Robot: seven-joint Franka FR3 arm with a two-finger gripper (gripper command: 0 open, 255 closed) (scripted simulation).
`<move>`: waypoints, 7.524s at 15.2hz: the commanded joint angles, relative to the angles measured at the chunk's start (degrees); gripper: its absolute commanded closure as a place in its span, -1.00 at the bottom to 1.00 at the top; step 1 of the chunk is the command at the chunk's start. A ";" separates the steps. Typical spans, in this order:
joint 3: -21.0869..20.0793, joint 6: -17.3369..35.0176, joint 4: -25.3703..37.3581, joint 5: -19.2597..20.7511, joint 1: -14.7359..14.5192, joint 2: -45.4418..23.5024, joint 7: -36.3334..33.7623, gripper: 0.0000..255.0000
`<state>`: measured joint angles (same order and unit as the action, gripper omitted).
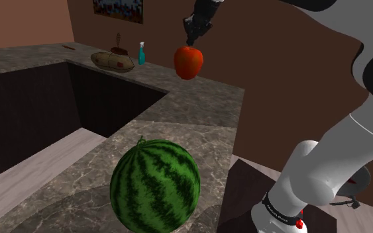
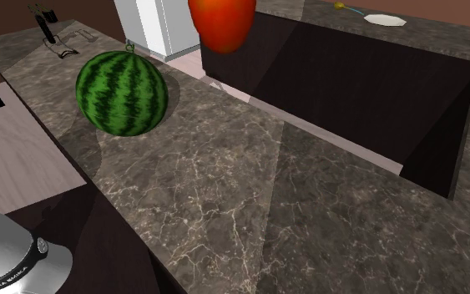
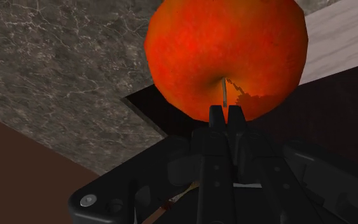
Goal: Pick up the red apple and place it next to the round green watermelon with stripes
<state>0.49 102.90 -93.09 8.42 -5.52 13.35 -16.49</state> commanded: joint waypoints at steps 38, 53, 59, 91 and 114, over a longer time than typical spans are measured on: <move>-20.17 -5.83 21.23 16.06 -17.16 -25.43 -36.41 1.00; -19.64 6.66 4.83 15.53 -15.44 -21.70 -39.88 1.00; -19.43 11.07 -0.13 16.03 -15.13 -21.34 -41.41 1.00; -17.74 29.77 -15.87 23.50 -15.15 -26.27 -51.49 1.00; -19.10 24.88 -15.33 20.25 -15.57 -21.59 -49.56 -1.00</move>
